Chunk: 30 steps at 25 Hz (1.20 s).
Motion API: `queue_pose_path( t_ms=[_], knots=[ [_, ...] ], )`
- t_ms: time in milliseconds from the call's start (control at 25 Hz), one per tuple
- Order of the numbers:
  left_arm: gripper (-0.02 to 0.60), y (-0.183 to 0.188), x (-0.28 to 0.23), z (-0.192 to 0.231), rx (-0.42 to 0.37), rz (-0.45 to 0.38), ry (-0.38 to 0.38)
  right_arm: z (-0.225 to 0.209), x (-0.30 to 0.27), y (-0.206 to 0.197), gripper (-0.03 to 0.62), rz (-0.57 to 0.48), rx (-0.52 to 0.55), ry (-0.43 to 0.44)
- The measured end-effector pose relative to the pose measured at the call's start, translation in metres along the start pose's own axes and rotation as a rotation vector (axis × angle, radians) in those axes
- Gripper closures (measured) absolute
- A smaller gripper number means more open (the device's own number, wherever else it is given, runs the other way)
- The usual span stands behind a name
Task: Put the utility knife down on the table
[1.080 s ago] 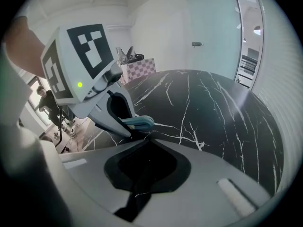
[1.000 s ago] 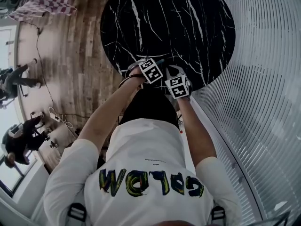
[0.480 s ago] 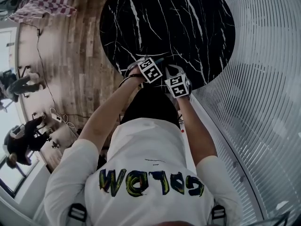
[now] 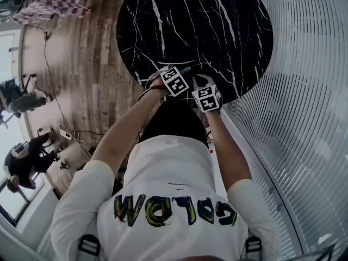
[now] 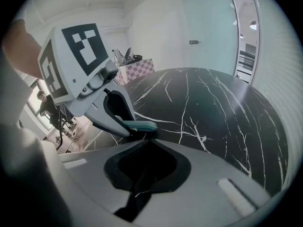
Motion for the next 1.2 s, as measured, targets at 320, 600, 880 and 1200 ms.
queue_pose_path(
  t_ms=[320,600,880,1200],
  knots=[
    [0.482,0.0,0.001,0.0,-0.001,-0.003,-0.002,-0.002,0.002,0.002,0.592,0.003,0.001,-0.006],
    [0.449,-0.004,0.001,-0.006,-0.004,-0.025,0.006,-0.001,0.003,0.0,0.592,-0.008,-0.005,-0.005],
    [0.434,-0.005,0.001,-0.009,-0.012,-0.039,0.002,-0.001,0.008,-0.004,0.592,-0.017,-0.021,-0.017],
    [0.381,-0.013,0.006,-0.007,0.003,-0.073,0.04,0.002,0.019,-0.005,0.592,-0.04,-0.034,-0.039]
  ],
)
Point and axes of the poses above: the fingertips, and each gripper's own axes: x backward along the fingers, z to its left, y out of its top, the point moved 9 cm from there along x, backward along the fingers, and after that the axes turned 9 degrees about y, right-handed, at the moved point
